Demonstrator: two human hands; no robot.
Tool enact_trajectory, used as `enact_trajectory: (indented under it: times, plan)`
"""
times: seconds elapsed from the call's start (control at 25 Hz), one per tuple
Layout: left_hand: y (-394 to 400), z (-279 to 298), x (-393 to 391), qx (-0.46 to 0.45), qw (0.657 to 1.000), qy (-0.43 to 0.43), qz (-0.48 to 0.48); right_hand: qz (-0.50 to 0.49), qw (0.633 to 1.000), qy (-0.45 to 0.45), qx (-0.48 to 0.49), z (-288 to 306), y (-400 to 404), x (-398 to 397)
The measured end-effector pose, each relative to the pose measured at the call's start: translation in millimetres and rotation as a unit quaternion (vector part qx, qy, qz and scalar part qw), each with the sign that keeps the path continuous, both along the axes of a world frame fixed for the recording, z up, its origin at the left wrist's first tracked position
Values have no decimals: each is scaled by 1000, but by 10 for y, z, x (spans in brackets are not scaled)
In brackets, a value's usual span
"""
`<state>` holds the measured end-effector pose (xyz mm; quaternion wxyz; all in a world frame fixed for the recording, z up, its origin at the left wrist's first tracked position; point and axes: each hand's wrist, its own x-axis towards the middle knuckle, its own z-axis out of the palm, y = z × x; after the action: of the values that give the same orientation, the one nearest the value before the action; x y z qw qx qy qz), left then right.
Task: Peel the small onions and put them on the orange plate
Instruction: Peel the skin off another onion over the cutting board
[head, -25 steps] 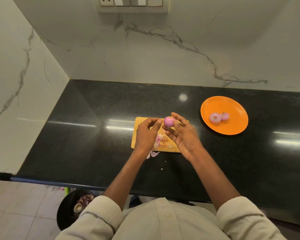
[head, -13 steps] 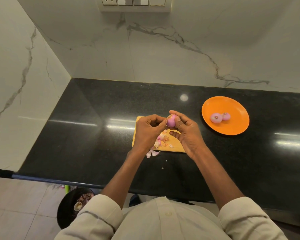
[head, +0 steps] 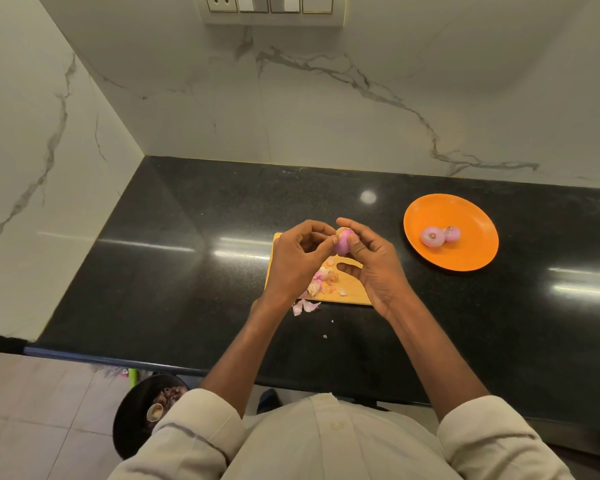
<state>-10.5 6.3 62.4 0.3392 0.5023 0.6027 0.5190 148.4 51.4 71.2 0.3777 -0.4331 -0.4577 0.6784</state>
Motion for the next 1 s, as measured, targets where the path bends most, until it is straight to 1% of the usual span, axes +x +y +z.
enact_trajectory:
  times: [0.08,0.24,0.44,0.6,0.84,0.92,1.0]
  plan:
    - [4,1,-3,0,1000,13,-3,2,1000,-10,9,12,2,13]
    - [11,-20,-43,13,1000,-8,-9,3,1000,3,4,37,-2,33]
    - [2,-11,-2,30,1000,-5,-3,-2,1000,27,-3,30,-7,45]
    - [10,18,44,50,998,36,31,-5,999,50,2,42,-25,18]
    - [37,41,79,53,993,68,78,-26,999,39,13,97,-32,-42]
    - [40,42,69,47,995,43,81,-34,999,33,7,114,-16,-52]
    - [44,44,50,35,997,-11,68,-42,998,35,-7,114,-1,-46]
